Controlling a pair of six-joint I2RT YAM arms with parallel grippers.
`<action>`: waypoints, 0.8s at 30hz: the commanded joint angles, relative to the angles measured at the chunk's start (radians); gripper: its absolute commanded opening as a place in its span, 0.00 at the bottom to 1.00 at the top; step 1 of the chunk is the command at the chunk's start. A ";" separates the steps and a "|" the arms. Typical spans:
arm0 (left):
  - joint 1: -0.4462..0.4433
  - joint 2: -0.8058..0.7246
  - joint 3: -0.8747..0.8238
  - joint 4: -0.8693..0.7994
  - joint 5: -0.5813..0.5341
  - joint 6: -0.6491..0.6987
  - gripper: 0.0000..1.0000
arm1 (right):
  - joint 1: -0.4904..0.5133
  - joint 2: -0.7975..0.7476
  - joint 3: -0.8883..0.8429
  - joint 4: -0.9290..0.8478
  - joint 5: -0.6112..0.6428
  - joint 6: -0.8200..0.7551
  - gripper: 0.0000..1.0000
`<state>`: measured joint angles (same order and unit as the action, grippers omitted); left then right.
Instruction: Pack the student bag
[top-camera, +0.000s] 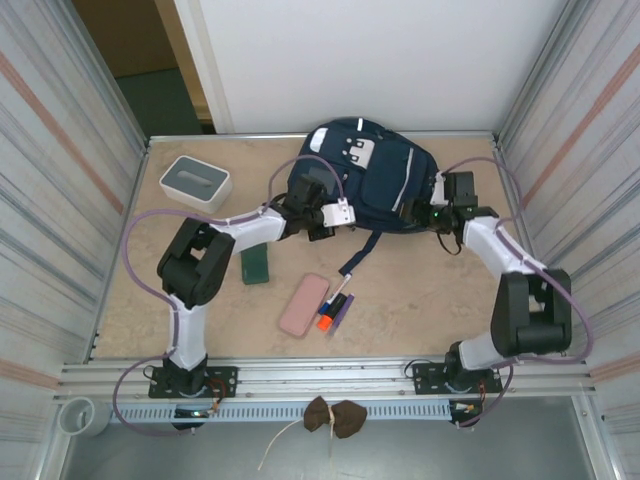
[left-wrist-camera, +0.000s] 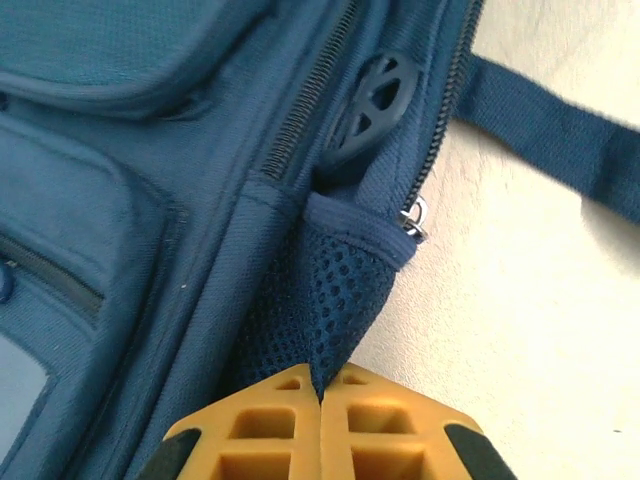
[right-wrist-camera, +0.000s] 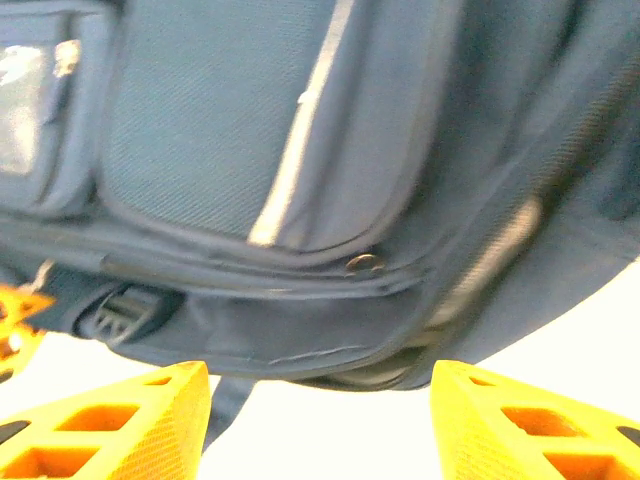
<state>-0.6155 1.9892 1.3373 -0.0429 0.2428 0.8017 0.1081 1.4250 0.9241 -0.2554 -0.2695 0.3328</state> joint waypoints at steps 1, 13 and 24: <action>0.033 -0.096 0.043 -0.047 0.131 -0.158 0.00 | 0.100 -0.085 -0.104 0.143 -0.023 -0.051 0.58; 0.069 -0.104 0.092 -0.081 0.259 -0.247 0.00 | 0.480 0.026 -0.350 0.723 0.319 -0.166 0.51; 0.071 -0.107 0.098 -0.080 0.285 -0.260 0.00 | 0.558 0.297 -0.299 1.027 0.535 -0.228 0.49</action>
<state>-0.5488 1.9503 1.3876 -0.1459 0.4545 0.5667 0.6609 1.6871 0.5865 0.6449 0.1772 0.1406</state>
